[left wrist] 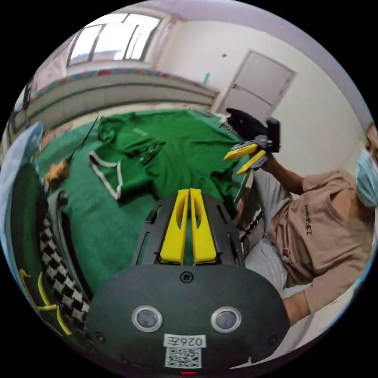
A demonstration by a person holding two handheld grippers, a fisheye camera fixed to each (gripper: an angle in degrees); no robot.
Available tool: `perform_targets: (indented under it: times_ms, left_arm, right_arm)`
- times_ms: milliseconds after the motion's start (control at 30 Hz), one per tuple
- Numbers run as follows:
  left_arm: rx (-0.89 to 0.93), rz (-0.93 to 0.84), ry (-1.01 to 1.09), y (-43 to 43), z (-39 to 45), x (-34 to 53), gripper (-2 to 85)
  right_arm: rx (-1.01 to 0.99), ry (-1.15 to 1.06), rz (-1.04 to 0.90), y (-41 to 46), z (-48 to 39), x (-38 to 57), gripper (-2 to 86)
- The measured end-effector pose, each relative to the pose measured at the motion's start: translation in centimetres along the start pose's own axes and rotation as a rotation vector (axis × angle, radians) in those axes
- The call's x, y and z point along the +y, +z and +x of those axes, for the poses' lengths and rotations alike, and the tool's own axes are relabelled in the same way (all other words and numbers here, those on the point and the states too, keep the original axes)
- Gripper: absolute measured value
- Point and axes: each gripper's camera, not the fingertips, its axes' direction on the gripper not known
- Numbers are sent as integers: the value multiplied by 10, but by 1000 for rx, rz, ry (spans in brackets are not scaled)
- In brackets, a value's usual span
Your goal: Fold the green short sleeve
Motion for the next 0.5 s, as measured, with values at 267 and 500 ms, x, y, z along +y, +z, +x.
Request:
perform_targets:
  times_ms: [267,500]
  left_arm:
    - [227,-342,116,79,64,-3,39]
    - [15,-408,317,63,127,8,-7]
  right_arm:
    - [-82,63,-79,43,11,11,4]
    - [-94,-57,46,-3,-25,64,-15]
